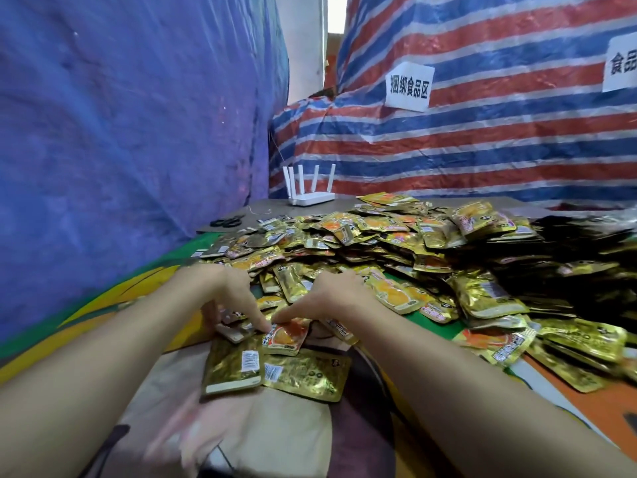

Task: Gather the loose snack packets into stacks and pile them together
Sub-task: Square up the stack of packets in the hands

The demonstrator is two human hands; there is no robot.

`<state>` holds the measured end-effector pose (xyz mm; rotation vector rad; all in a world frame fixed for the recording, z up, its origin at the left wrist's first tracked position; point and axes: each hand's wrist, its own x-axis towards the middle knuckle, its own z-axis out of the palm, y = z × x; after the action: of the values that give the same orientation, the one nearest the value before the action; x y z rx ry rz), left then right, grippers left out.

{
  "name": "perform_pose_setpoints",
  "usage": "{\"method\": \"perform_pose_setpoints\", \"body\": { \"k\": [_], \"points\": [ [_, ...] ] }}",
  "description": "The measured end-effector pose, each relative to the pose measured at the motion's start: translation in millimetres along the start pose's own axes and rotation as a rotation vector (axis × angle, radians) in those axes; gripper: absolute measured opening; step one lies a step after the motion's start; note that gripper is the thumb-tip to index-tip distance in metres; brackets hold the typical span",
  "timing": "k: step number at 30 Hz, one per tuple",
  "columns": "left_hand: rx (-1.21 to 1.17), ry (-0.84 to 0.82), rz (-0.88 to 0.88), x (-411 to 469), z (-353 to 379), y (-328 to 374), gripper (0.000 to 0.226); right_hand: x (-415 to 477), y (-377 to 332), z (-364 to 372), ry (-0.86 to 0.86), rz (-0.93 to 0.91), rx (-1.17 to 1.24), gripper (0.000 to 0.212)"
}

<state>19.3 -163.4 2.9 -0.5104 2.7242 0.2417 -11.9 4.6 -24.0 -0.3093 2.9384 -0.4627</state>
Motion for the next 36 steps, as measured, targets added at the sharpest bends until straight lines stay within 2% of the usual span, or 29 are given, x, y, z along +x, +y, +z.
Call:
{"method": "perform_pose_setpoints", "body": {
  "k": [5,8,10,12,13,15,16,18,20,23,25,28,31,32,34,36],
  "points": [
    [0.005,0.004,0.080,-5,0,6,0.066,-1,-12,-4,-0.030,-0.039,-0.034,0.097],
    [0.031,0.041,0.111,-8,2,12,0.047,-3,-9,-9,0.041,-0.020,-0.024,0.100],
    [0.032,0.059,0.092,-8,5,17,0.045,-5,4,-17,0.131,0.059,-0.098,0.107],
    [0.017,0.064,0.068,-9,8,22,0.042,-5,25,-27,0.102,0.139,-0.129,0.113],
    [-0.013,0.055,0.049,-9,9,24,0.039,-6,36,-31,0.029,0.141,-0.098,0.107],
    [-0.077,0.038,0.022,-11,11,29,0.032,-7,54,-31,-0.103,0.072,-0.041,0.081],
    [-0.068,0.041,0.017,-12,10,32,0.030,-7,59,-31,-0.118,0.035,-0.044,0.072],
    [0.047,0.060,0.034,-17,8,39,0.031,-8,63,-33,-0.096,0.002,-0.051,0.068],
    [0.154,0.024,0.049,-21,5,46,0.048,-12,63,-35,-0.101,-0.008,-0.051,0.070],
    [0.192,-0.131,0.024,-26,6,54,0.105,-17,67,-38,-0.169,-0.061,-0.100,0.069],
    [0.223,-0.113,0.029,-27,8,56,0.115,-18,72,-41,-0.160,-0.107,-0.120,0.067],
    [0.211,-0.076,0.060,-24,6,58,0.086,-20,77,-45,-0.106,-0.171,-0.142,0.071],
    [0.247,0.017,0.113,-24,7,65,0.039,-19,85,-46,-0.022,-0.229,-0.091,0.036],
    [0.282,0.089,0.147,-24,10,67,0.027,-20,87,-45,0.017,-0.243,-0.076,0.033],
    [0.333,0.230,0.203,-20,19,70,0.010,-21,90,-40,0.052,-0.256,-0.069,0.039],
    [0.360,0.310,0.204,-18,25,70,0.010,-22,91,-34,0.012,-0.259,-0.099,0.049]
  ]
}}
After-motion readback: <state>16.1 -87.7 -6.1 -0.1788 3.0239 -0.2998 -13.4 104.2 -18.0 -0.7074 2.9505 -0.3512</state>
